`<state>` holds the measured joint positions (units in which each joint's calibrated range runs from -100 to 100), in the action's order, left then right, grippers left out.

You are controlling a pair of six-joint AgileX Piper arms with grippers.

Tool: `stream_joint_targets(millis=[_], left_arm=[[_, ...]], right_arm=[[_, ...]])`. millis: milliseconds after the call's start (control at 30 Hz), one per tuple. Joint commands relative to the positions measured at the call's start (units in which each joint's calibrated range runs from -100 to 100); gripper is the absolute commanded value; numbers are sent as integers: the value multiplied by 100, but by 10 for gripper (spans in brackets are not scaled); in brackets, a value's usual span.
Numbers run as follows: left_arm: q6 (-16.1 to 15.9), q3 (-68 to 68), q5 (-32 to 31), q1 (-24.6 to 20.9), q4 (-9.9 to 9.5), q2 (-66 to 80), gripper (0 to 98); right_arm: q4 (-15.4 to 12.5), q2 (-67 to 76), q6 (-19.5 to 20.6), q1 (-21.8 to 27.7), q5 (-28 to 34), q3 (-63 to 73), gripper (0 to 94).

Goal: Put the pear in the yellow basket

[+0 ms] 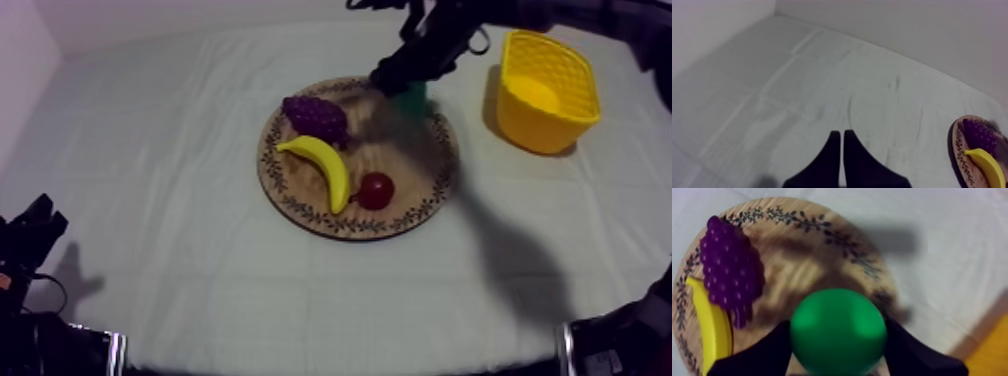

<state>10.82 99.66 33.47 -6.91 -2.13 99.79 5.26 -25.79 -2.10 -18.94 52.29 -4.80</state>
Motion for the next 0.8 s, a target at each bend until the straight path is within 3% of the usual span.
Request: stream_joint_targets(millis=[0, 333, 767], left_arm=[[0, 0, 0, -1, 1, 4, 1], [0, 0, 0, -1, 1, 4, 1], [0, 0, 0, -1, 1, 4, 1]], right_arm=[[-34, 1019, -188, 221, 148, -209, 462], [-154, 2707, -743, 1294, 895, -683, 467], [59, 2205, -759, 2109, 147, -1556, 477]])
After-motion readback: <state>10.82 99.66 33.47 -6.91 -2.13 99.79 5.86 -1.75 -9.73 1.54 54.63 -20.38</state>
